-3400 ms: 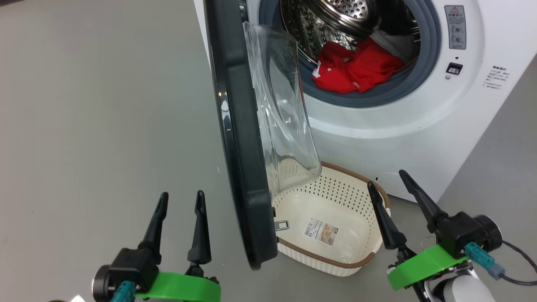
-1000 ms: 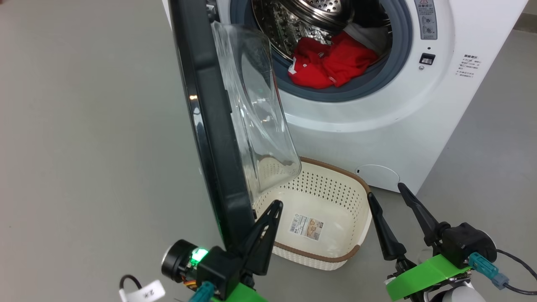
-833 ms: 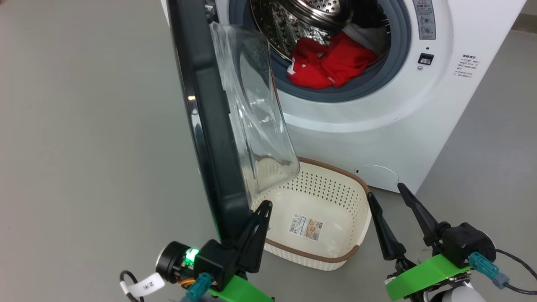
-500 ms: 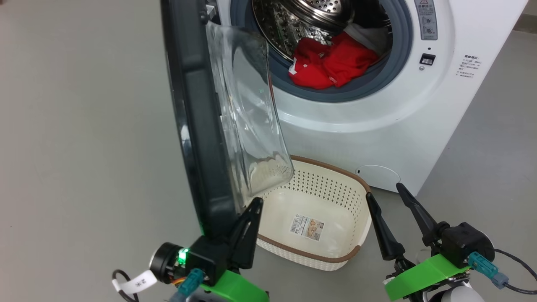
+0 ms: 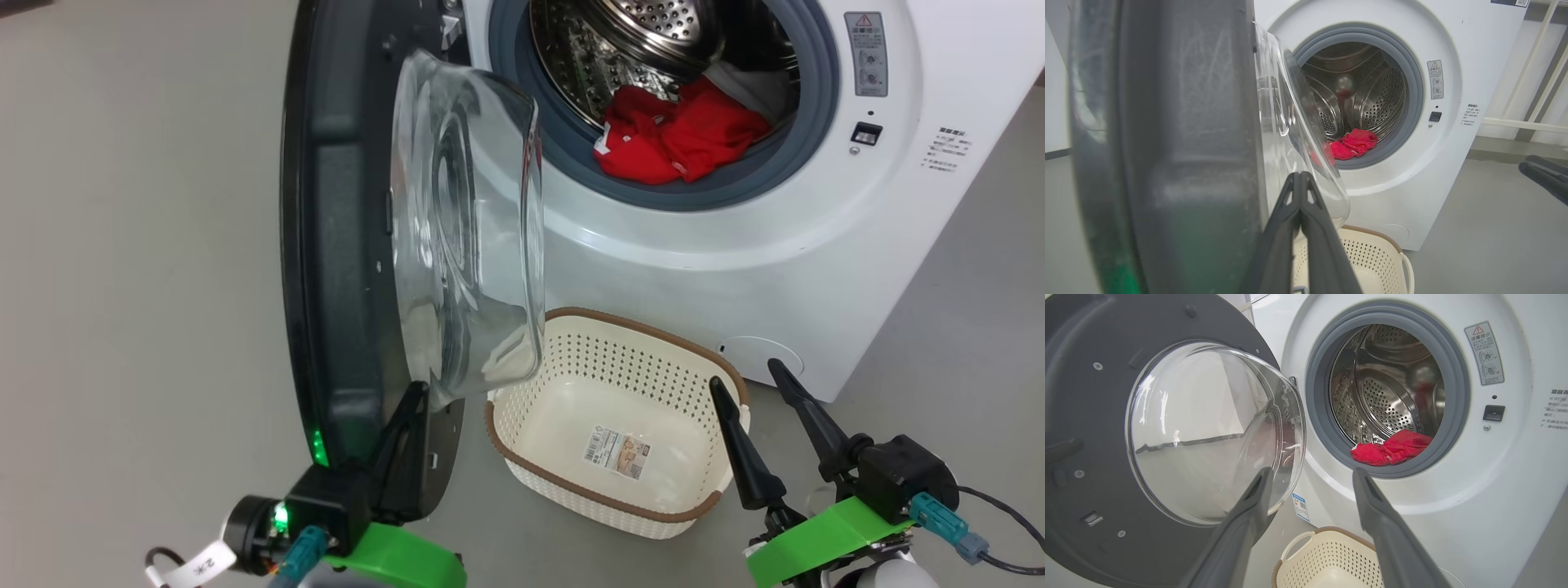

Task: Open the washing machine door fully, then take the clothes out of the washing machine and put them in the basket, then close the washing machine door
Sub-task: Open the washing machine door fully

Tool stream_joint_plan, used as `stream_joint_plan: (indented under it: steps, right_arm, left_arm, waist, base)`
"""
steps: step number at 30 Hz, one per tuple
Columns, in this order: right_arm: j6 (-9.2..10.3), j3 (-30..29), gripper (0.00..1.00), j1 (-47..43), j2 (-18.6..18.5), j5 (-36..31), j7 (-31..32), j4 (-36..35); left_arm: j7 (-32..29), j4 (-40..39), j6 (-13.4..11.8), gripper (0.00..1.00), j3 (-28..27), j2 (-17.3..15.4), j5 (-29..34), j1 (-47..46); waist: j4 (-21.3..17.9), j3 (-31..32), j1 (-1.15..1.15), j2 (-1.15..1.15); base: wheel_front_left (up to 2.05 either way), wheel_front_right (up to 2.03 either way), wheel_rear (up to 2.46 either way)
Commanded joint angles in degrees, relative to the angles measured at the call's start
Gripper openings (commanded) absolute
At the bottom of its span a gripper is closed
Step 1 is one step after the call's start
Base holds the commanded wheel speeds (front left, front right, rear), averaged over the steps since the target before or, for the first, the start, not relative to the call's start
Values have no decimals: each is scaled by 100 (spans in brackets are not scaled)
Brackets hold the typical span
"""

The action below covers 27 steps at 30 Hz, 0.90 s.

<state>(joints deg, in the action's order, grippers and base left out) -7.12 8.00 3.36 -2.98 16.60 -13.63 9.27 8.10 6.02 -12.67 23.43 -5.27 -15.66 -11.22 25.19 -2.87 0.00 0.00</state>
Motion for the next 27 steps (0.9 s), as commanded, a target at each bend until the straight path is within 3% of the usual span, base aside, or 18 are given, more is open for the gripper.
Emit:
stream_joint_plan:
  steps: [1,27]
  right_arm:
    - [-36,125,100,60,10,0,-49,-142]
    - [-36,69,100,15,11,-235,227,-451]
  left_arm:
    - [-20,-181,-136,0,-330,-185,-37,2]
    - [272,-136,-564,0,-1043,-463,-313,99]
  waist:
    - [61,13,0,0]
    - [282,-187,0,0]
  base:
    - [0,0,0]
    - [0,0,0]
